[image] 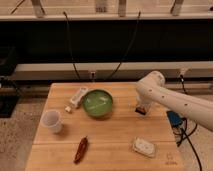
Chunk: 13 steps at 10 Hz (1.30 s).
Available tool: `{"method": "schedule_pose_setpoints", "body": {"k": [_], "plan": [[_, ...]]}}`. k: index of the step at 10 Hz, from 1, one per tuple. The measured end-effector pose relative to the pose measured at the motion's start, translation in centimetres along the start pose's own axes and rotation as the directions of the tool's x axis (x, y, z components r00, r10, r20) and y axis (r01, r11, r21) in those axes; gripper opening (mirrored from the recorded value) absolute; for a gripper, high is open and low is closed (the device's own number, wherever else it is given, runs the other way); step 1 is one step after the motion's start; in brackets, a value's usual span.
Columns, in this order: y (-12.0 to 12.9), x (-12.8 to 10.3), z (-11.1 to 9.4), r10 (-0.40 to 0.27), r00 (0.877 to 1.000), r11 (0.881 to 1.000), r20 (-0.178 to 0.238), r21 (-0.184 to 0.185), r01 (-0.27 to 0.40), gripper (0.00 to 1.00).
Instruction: Place the eraser on the white sponge
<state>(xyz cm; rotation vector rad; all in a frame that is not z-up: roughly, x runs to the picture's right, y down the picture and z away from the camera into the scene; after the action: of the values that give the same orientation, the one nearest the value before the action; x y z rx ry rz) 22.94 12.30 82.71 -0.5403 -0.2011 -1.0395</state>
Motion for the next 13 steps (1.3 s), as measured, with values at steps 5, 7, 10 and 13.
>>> {"method": "schedule_pose_setpoints", "body": {"k": [5,7,10,13], "plan": [[1.1,-0.9,-0.7,-0.046,0.999,0.999,0.01,0.006,0.045,0.02],[1.4,-0.9,-0.9,-0.062,0.998,0.998,0.01,0.008,0.061,0.03],[2.3,-0.9,-1.4,-0.09,0.996,0.996,0.014,0.01,0.09,0.1],[2.6,-0.8,-1.6,-0.121,0.993,0.993,0.013,0.012,0.121,0.05]]}}
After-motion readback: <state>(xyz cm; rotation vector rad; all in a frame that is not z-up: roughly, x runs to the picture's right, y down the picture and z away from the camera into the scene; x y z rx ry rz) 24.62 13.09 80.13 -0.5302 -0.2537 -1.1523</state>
